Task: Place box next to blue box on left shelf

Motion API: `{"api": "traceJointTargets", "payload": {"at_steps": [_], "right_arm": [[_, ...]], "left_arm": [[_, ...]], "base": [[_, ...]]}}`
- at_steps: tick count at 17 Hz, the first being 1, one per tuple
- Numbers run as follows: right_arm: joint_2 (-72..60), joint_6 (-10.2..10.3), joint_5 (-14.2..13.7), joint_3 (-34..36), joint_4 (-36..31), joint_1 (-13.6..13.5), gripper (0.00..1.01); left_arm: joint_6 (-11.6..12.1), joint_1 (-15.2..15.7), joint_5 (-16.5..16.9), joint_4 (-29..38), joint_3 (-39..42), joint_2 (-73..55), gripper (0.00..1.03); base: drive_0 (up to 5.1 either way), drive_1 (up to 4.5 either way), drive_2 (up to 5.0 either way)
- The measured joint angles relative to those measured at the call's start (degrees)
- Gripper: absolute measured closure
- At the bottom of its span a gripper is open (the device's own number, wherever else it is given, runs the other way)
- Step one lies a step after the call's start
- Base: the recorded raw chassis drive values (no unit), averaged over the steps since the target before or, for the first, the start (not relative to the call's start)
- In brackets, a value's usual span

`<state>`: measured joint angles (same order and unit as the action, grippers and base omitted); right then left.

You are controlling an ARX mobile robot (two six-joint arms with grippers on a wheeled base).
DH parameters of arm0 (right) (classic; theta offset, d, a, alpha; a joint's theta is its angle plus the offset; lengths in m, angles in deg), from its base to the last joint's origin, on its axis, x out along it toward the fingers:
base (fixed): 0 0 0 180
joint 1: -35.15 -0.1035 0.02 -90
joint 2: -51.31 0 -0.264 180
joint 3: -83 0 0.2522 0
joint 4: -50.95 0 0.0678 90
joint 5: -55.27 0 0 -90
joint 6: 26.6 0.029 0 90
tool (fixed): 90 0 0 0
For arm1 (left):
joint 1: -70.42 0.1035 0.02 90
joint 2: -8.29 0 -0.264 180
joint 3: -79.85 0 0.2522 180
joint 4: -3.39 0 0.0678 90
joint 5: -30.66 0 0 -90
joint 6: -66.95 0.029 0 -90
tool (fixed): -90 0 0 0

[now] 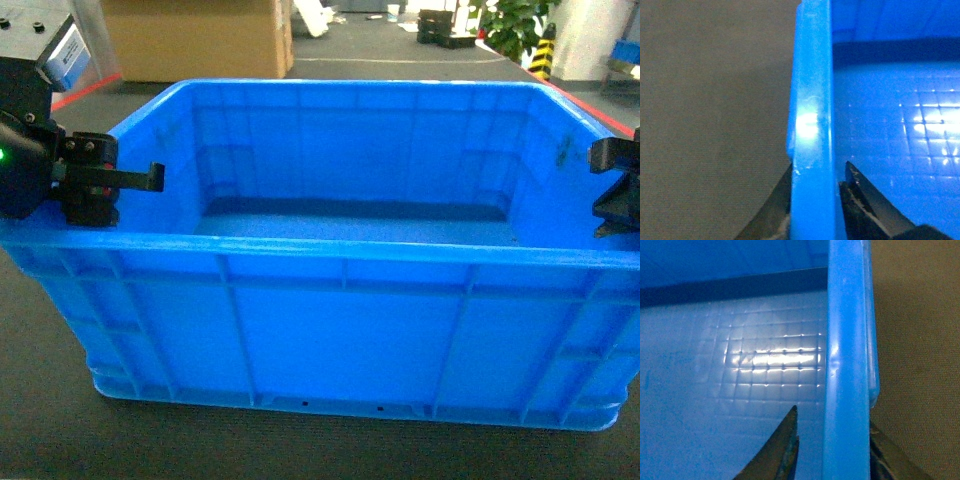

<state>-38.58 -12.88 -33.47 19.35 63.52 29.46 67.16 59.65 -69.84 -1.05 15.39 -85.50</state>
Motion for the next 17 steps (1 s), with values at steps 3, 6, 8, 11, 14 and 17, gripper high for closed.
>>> {"api": "traceJointTargets", "payload": {"at_steps": [3,6,8,11,14,17], "right_arm": [[0.00,-0.46,-2.86,0.02,-0.13,-0.02,0.92],[0.94,-0.52,-3.50,1.07,-1.49,-0.04,0.93],[3.08,-0.96,-4.22,2.21,-2.01,-0.20,0.93],[8.02,-1.79,-5.68,3.50,-4.57,-1.18,0.93],[14.73,-2.80,-8.02,5.88,-9.46,-3.02,0.93],[18.91,-3.17,-9.44,8.52,-12.17,-3.76,0.93]], "left_arm": [[-3.69,0.57,2.10,0.52,-0.09,0.22,0.91],[-5.44,0.13,3.06,4.59,2.64,2.21,0.92],[-5.81,-0.59,2.78,6.38,4.85,4.52,0.93],[-5.88,-1.14,1.25,10.16,8.07,10.14,0.93],[-4.11,-1.68,-1.79,16.15,11.63,18.51,0.93],[-3.61,-2.38,-2.60,16.44,13.73,24.26,0.93]], "base": [[0.0,0.00,0.0],[0.0,0.00,0.0],[0.0,0.00,0.0],[0.0,0.00,0.0],[0.0,0.00,0.0],[0.0,0.00,0.0]]}}
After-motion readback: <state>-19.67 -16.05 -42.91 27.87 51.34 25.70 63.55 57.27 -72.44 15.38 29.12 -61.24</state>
